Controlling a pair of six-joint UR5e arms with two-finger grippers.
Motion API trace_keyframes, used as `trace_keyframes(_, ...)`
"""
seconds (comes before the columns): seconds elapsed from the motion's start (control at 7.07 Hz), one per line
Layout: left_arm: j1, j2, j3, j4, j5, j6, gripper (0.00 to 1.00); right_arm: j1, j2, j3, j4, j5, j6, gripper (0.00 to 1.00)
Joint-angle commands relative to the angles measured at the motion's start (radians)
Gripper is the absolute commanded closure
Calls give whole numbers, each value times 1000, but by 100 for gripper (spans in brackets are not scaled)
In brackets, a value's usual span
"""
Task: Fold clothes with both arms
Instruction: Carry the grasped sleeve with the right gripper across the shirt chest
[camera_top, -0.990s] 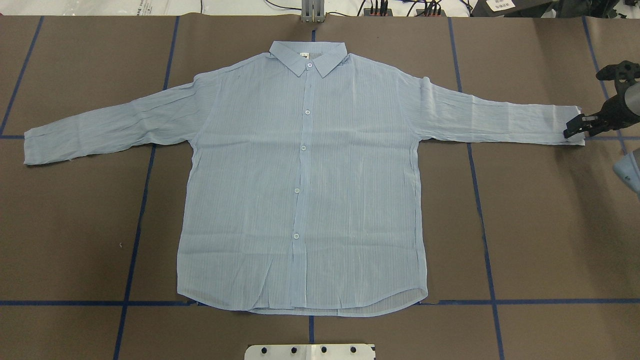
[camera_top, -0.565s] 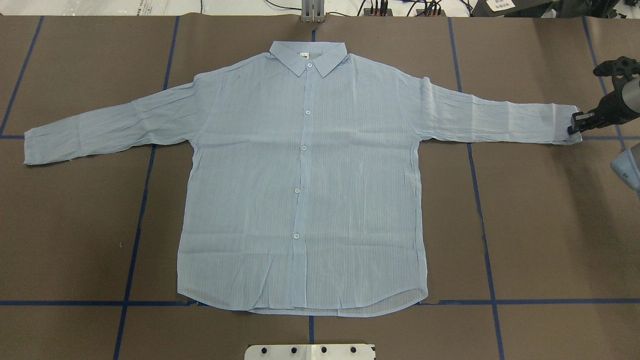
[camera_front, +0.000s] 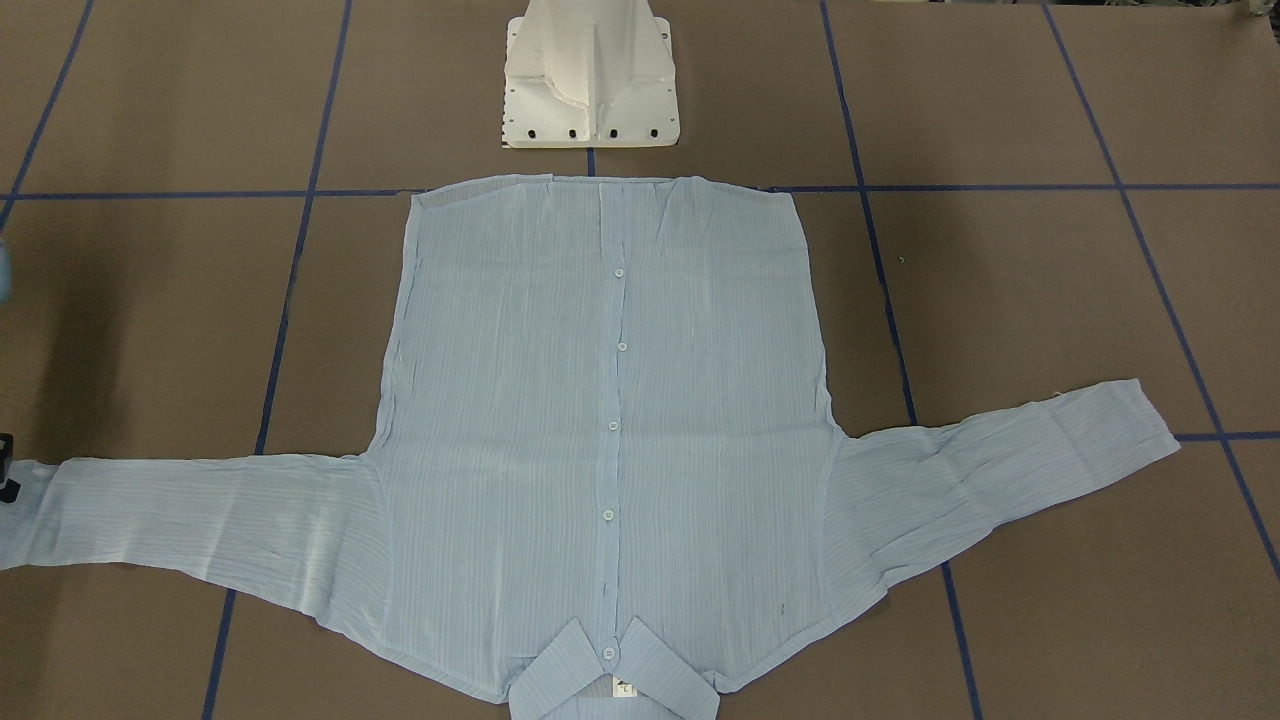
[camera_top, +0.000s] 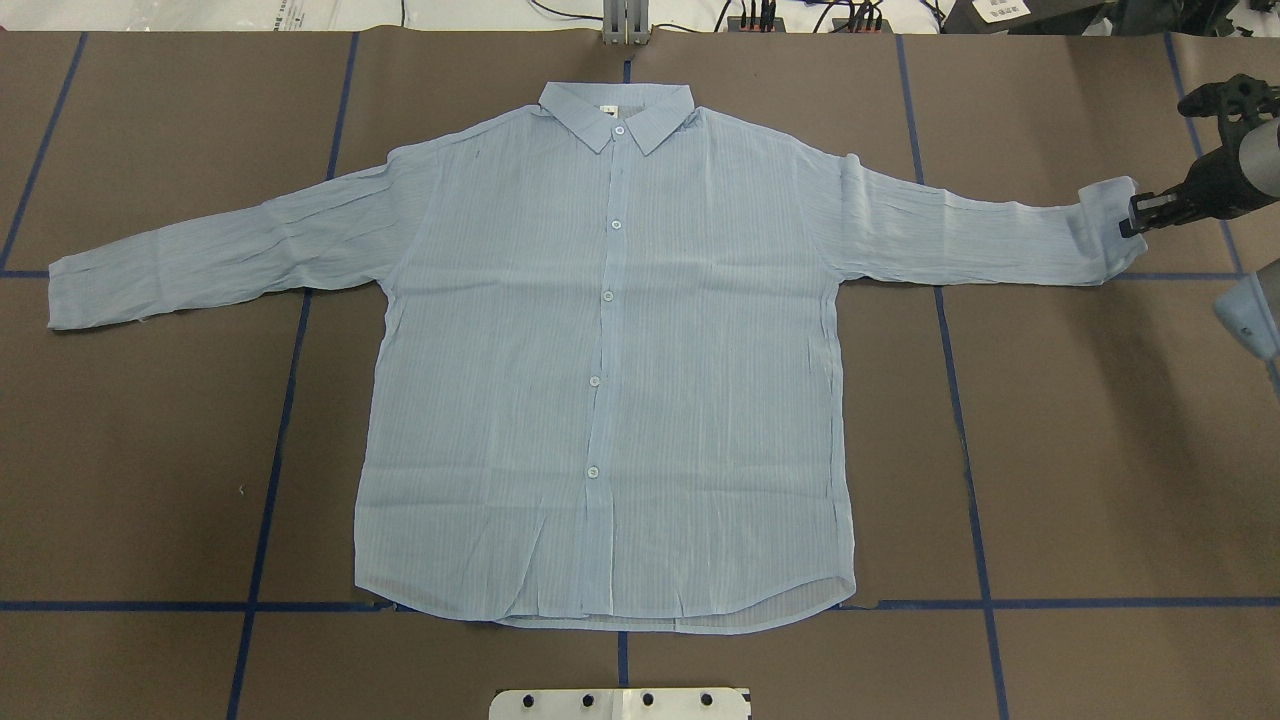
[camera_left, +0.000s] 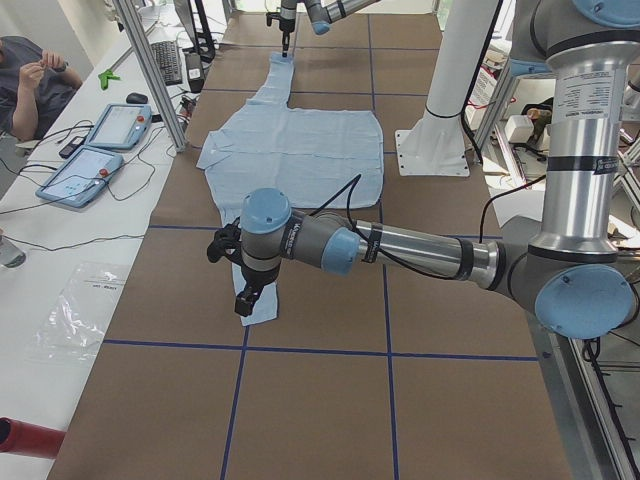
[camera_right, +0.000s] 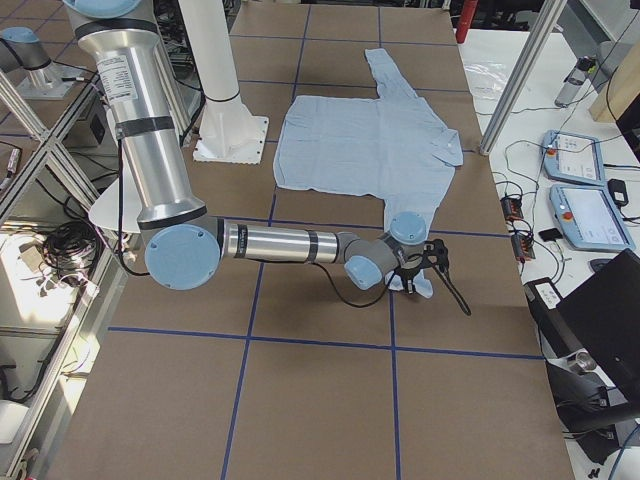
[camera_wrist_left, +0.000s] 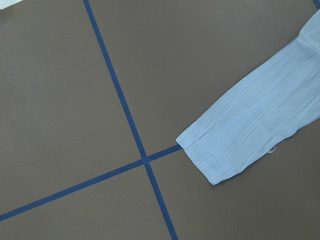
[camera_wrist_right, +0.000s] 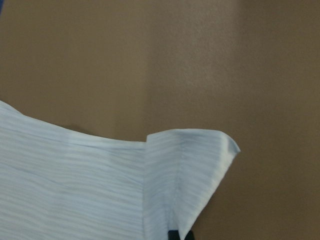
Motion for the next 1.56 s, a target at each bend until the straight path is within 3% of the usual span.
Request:
trace_keyframes(0.0, 0, 0, 1, 0, 0, 0, 0, -6, 51, 104, -5, -5, 122, 100)
trace_keyframes(0.28, 0, 0, 3, 0, 0, 0, 0, -105, 179, 125, 11, -28, 265, 100)
trace_keyframes(0.42, 0, -2, 7, 0, 0, 0, 0, -174, 260, 120, 12, -87, 267, 100)
trace_keyframes(0.99, 0, 0, 13, 0, -2, 0, 0, -445, 486, 118, 8, -397, 306, 100)
trace_keyframes(1.41, 0, 0, 15, 0, -2, 0, 0, -616, 563, 109, 7, -626, 307, 100)
